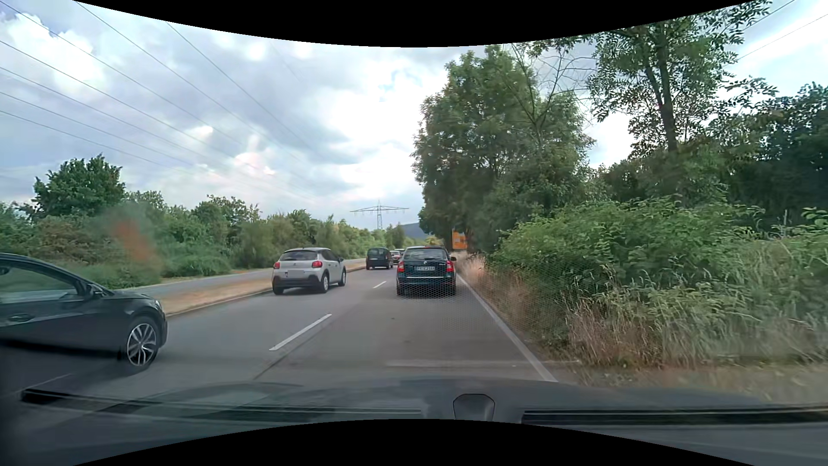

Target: Follow the waypoints while adhering to traffic rules and regulations

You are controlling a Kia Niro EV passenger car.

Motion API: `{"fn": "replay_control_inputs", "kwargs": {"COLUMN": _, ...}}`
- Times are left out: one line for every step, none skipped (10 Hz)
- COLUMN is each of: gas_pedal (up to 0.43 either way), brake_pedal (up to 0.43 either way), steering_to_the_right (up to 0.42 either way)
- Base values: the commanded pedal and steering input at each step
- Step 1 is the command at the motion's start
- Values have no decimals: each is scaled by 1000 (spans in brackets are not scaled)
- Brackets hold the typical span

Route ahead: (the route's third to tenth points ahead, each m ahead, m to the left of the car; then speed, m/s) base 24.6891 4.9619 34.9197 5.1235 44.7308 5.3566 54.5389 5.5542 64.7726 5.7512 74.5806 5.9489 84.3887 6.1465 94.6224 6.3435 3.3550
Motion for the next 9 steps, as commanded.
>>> {"fn": "replay_control_inputs", "kwargs": {"gas_pedal": 150, "brake_pedal": 0, "steering_to_the_right": -8}}
{"fn": "replay_control_inputs", "kwargs": {"gas_pedal": 150, "brake_pedal": 0, "steering_to_the_right": -11}}
{"fn": "replay_control_inputs", "kwargs": {"gas_pedal": 150, "brake_pedal": 0, "steering_to_the_right": -12}}
{"fn": "replay_control_inputs", "kwargs": {"gas_pedal": 150, "brake_pedal": 0, "steering_to_the_right": -12}}
{"fn": "replay_control_inputs", "kwargs": {"gas_pedal": 138, "brake_pedal": 0, "steering_to_the_right": -13}}
{"fn": "replay_control_inputs", "kwargs": {"gas_pedal": 138, "brake_pedal": 0, "steering_to_the_right": -13}}
{"fn": "replay_control_inputs", "kwargs": {"gas_pedal": 118, "brake_pedal": 0, "steering_to_the_right": -13}}
{"fn": "replay_control_inputs", "kwargs": {"gas_pedal": 79, "brake_pedal": 0, "steering_to_the_right": -13}}
{"fn": "replay_control_inputs", "kwargs": {"gas_pedal": 47, "brake_pedal": 0, "steering_to_the_right": -12}}
